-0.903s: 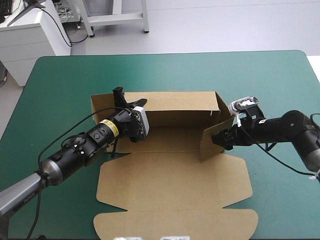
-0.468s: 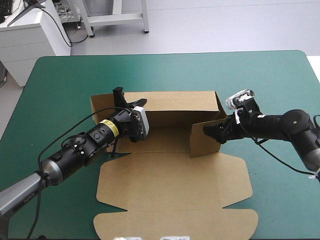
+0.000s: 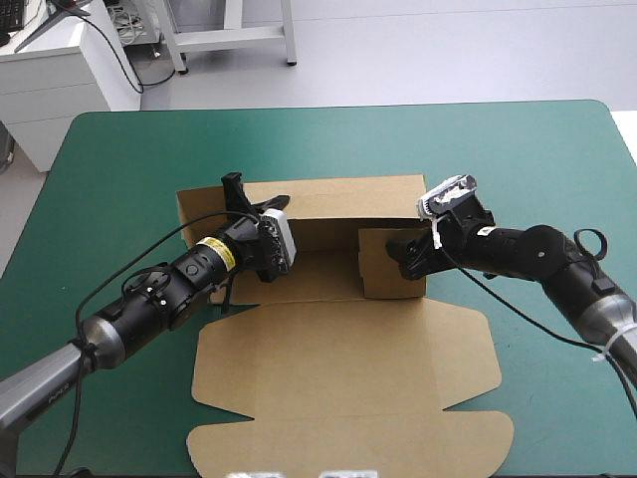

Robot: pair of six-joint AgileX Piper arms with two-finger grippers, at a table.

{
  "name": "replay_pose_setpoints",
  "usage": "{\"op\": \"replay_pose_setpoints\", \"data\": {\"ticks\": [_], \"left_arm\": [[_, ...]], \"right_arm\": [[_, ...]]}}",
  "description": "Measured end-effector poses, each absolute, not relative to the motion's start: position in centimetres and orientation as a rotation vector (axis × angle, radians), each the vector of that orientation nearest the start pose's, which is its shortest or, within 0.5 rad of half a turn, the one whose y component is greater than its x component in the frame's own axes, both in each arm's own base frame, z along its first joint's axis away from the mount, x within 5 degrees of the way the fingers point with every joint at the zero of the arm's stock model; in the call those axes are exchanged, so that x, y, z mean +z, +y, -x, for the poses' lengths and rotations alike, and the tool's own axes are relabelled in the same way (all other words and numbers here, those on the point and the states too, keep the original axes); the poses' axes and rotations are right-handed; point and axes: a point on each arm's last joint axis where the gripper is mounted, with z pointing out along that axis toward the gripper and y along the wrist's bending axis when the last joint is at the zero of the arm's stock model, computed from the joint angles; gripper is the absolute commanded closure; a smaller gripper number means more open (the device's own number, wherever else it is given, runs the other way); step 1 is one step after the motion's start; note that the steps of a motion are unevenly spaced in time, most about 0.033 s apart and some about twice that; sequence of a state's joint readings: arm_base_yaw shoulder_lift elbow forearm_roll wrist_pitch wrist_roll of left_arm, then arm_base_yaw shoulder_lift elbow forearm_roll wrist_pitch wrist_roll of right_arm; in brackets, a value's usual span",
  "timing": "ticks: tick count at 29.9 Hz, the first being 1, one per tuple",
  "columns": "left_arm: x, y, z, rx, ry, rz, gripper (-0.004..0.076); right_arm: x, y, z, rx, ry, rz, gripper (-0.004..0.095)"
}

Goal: Fold the box

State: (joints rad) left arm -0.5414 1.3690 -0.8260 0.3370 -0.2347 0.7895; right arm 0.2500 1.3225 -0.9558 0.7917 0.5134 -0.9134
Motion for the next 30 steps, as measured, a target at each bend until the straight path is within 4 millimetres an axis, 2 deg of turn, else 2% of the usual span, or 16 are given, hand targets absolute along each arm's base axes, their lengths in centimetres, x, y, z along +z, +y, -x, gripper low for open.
{"op": "replay_pose_setpoints", "data": {"ticks": [3, 5, 12, 23, 25, 28, 30], "left_arm": [[29.5, -16.4, -25.7, 0.328, 1.203, -1.369, 0.0732], [29.4, -16.6, -25.5, 0.322, 1.206, -1.378, 0.0732], [29.4, -17.2, -25.0, 0.300, 1.204, -1.395, 0.0732], [29.6, -17.6, -24.7, 0.267, 1.208, -1.369, 0.0719], [29.5, -17.8, -24.5, 0.238, 1.224, -1.354, 0.0670], [29.5, -18.4, -24.0, 0.189, 1.237, -1.344, 0.0556], [29.5, -19.1, -23.5, 0.158, 1.235, -1.349, 0.0440]], "right_arm": [[30.6, 9.9, -26.8, 0.387, 2.110, 0.646, 0.0321], [30.8, 9.6, -27.2, 0.340, 2.090, 0.609, 0.0416], [30.7, 9.4, -27.3, 0.308, 2.089, 0.615, 0.0904], [30.7, 9.2, -27.3, 0.312, 2.103, 0.596, 0.0919], [30.7, 9.1, -27.3, 0.299, 2.104, 0.595, 0.0919], [30.7, 8.8, -27.5, 0.262, 2.113, 0.571, 0.0919], [30.7, 8.5, -27.6, 0.233, 2.122, 0.543, 0.0919]]}}
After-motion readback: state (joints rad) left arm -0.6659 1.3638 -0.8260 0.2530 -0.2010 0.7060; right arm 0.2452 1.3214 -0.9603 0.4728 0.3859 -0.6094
